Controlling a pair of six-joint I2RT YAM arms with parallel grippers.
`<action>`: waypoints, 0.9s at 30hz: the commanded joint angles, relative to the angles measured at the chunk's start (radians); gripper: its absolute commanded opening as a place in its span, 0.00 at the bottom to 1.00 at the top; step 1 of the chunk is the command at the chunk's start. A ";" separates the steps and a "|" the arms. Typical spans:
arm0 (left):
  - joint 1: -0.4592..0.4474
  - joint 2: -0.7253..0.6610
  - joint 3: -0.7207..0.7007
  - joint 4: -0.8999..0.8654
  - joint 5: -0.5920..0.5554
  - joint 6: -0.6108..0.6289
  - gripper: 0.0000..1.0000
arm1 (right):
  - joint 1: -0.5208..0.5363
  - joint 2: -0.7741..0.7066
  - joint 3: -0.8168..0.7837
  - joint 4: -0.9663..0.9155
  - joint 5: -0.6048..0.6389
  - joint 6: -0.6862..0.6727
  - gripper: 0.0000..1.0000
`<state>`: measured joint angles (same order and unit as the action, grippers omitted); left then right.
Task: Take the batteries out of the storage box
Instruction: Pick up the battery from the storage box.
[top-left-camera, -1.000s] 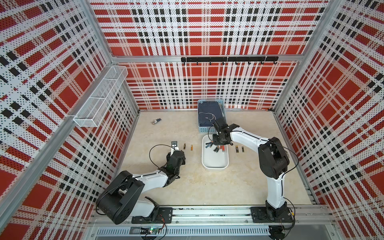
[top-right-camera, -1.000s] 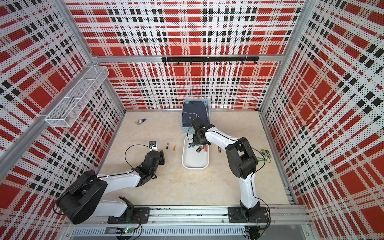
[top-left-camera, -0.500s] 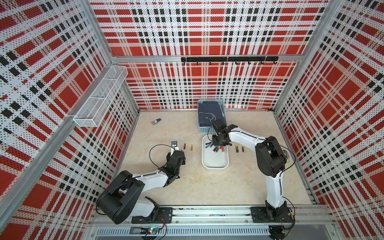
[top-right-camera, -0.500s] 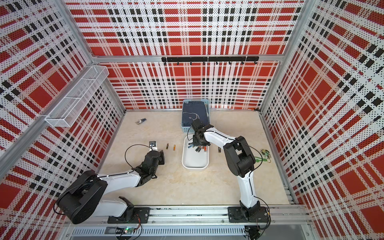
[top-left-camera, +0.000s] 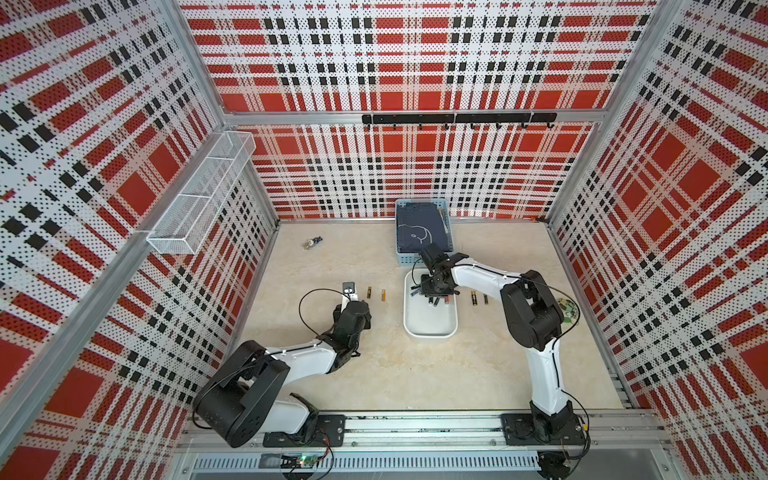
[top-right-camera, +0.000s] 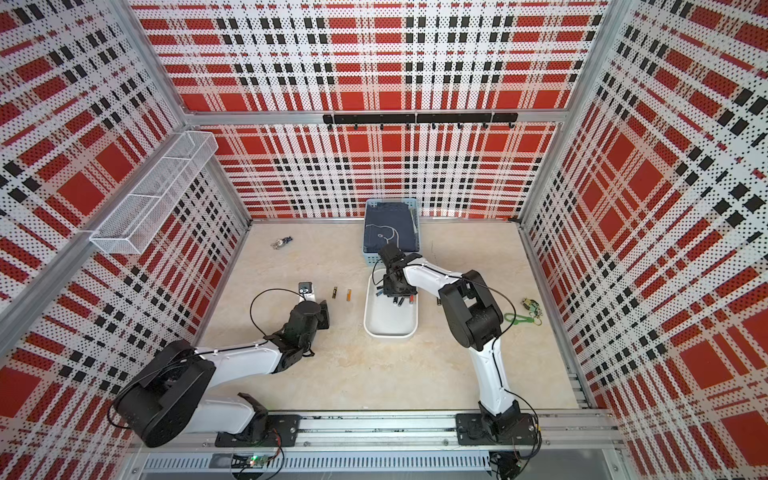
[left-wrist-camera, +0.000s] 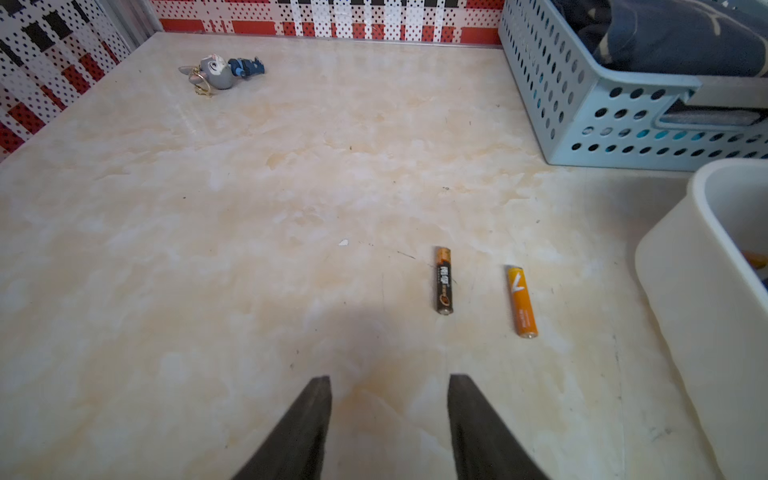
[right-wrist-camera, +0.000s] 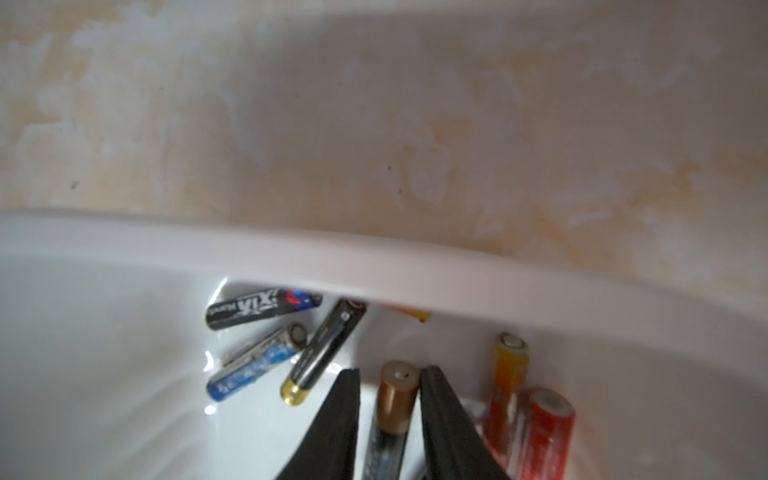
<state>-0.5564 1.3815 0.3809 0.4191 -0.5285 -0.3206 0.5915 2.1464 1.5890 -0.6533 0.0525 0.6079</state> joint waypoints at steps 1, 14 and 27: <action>-0.004 0.007 0.021 0.003 -0.004 0.005 0.51 | 0.013 0.064 0.020 -0.018 0.017 0.006 0.30; -0.011 0.006 0.024 0.000 -0.023 0.002 0.51 | 0.034 0.019 0.039 -0.056 0.050 0.006 0.00; -0.059 -0.119 0.119 -0.127 -0.141 -0.031 0.51 | -0.092 -0.293 0.005 -0.046 -0.125 0.009 0.00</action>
<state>-0.5865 1.2758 0.4217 0.3534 -0.6006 -0.3363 0.5343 1.9358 1.6119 -0.6842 -0.0513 0.6247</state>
